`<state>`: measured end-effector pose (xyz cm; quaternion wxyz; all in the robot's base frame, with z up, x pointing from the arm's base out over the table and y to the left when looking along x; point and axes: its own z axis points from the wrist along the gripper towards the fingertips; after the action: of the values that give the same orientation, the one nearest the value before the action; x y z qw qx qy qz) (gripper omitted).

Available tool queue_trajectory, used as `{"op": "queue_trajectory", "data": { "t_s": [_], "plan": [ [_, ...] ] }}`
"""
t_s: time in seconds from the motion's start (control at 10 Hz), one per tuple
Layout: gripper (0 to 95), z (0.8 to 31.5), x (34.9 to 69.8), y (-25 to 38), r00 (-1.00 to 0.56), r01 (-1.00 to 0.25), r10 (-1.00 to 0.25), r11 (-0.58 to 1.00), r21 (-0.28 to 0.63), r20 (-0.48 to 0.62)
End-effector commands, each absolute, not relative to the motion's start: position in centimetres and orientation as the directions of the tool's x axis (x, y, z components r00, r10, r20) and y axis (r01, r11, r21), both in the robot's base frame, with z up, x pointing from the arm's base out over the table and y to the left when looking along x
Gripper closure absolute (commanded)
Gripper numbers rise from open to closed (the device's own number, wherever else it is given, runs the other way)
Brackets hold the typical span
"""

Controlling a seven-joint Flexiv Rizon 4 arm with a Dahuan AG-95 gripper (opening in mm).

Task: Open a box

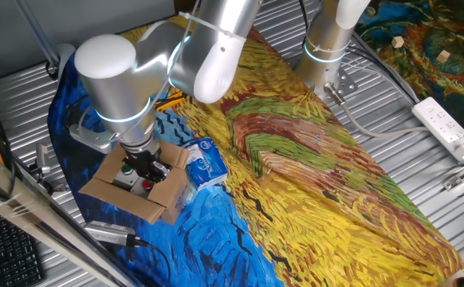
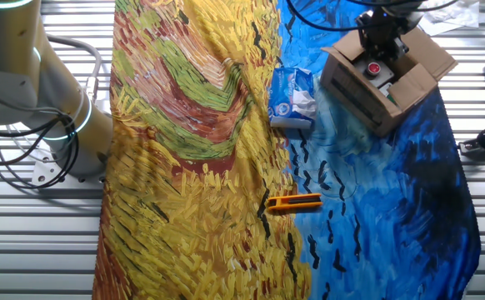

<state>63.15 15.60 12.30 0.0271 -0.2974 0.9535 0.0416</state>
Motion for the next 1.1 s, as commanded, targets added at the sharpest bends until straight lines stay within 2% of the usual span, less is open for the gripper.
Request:
{"op": "queue_trajectory", "data": {
  "t_s": [0.1, 1.1],
  "plan": [
    [95.0, 12.6, 63.0, 15.7, -0.823, -0.567, -0.563, 0.821, 0.067, -0.077],
    [95.0, 14.6, 62.3, 15.7, -0.835, -0.55, -0.545, 0.832, 0.072, -0.078]
  ]
}}
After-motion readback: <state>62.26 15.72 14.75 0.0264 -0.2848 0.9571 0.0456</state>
